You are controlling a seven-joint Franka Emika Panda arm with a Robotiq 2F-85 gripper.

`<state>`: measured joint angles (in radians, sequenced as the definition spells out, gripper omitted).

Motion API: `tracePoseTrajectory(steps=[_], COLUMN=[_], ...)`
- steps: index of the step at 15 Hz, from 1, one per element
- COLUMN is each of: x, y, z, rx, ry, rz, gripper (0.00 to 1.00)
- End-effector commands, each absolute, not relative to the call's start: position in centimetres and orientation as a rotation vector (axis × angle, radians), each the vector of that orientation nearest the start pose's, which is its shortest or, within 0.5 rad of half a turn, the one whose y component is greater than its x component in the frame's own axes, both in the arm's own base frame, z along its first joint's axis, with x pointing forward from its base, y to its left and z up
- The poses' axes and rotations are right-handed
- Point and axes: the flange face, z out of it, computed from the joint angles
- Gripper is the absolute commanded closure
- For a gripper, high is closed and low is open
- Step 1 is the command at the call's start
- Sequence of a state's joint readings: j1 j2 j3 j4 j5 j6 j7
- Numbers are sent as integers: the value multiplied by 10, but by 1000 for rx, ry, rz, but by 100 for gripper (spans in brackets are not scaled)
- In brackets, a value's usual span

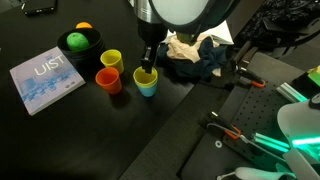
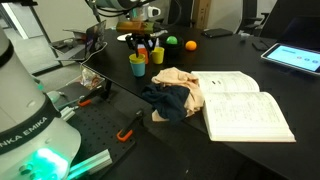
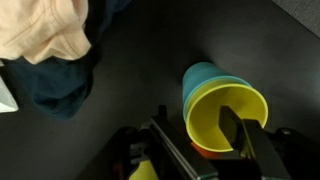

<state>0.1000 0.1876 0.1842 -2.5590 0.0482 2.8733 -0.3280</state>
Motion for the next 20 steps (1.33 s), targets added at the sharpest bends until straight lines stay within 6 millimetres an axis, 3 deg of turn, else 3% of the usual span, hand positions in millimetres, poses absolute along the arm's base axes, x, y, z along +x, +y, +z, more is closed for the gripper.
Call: tracePoseTrajectory(steps=[1,3,10,15,20], x=[445,448,474,462,456], y=[132,134,146,175,223], z=[213,221,282,270,257], rx=[-2967,-2963,-2951,-2905,-2841], ry=[-845,-842,-849,-805,-883], rz=[-202,-207,-364,-375,-402], gripper=[12,0,0,0,0])
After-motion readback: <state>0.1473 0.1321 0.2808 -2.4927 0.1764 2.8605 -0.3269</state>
